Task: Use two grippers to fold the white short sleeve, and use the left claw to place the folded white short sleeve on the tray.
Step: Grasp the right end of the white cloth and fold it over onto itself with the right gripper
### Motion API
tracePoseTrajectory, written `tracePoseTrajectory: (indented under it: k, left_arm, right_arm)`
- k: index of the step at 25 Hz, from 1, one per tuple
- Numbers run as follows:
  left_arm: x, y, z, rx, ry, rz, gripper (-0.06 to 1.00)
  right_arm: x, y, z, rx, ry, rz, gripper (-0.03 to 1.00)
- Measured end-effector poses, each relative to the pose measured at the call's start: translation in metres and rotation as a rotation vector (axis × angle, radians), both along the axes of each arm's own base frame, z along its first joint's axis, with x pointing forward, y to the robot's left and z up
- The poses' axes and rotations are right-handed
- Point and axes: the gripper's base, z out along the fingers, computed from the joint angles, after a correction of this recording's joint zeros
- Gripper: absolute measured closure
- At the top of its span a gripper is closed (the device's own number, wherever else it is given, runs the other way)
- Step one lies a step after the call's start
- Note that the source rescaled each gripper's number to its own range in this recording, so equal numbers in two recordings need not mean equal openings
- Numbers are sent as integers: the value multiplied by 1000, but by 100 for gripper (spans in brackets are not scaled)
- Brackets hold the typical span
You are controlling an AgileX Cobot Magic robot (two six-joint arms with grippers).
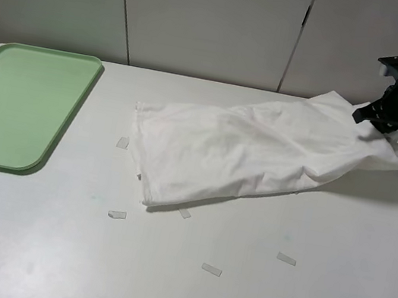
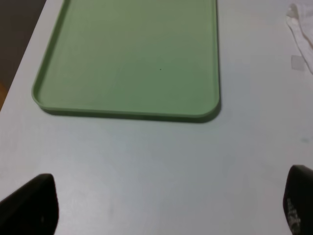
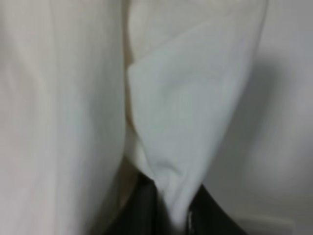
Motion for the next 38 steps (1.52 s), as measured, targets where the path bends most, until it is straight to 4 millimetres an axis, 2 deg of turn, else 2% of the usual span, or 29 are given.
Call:
tracePoseTrajectory:
  k: [8, 13, 16, 17, 22, 27, 33, 35, 37, 38]
  left_arm:
    - [0, 0, 0, 0, 0, 0, 4]
    - [0, 0, 0, 0, 0, 0, 4]
    - [0, 0, 0, 0, 0, 0, 4]
    - [0, 0, 0, 0, 0, 0, 4]
    - [0, 0, 0, 0, 0, 0, 4]
    - [0, 0, 0, 0, 0, 0, 4]
    - [0, 0, 0, 0, 0, 0, 4]
    - [0, 0, 0, 0, 0, 0, 4]
    - [0, 0, 0, 0, 0, 0, 4]
    - [0, 0, 0, 0, 0, 0, 4]
  right_arm:
    - [-7, -3, 38, -50, -63, 8, 88]
    - [-18, -6, 73, -106, -106, 25, 88]
    - [-22, -7, 85, -129, -118, 31, 88]
    - [-27, -8, 98, -154, -136, 36, 88]
    - [-39, -11, 119, -208, -141, 44, 88]
    - [-40, -12, 122, -221, -141, 40, 88]
    - [-34, -8, 109, -222, -126, 22, 88]
    - [-23, 15, 87, -269, -86, 57, 88]
    - [-19, 30, 77, -297, -76, 67, 88]
    - [-19, 30, 77, -297, -76, 67, 88]
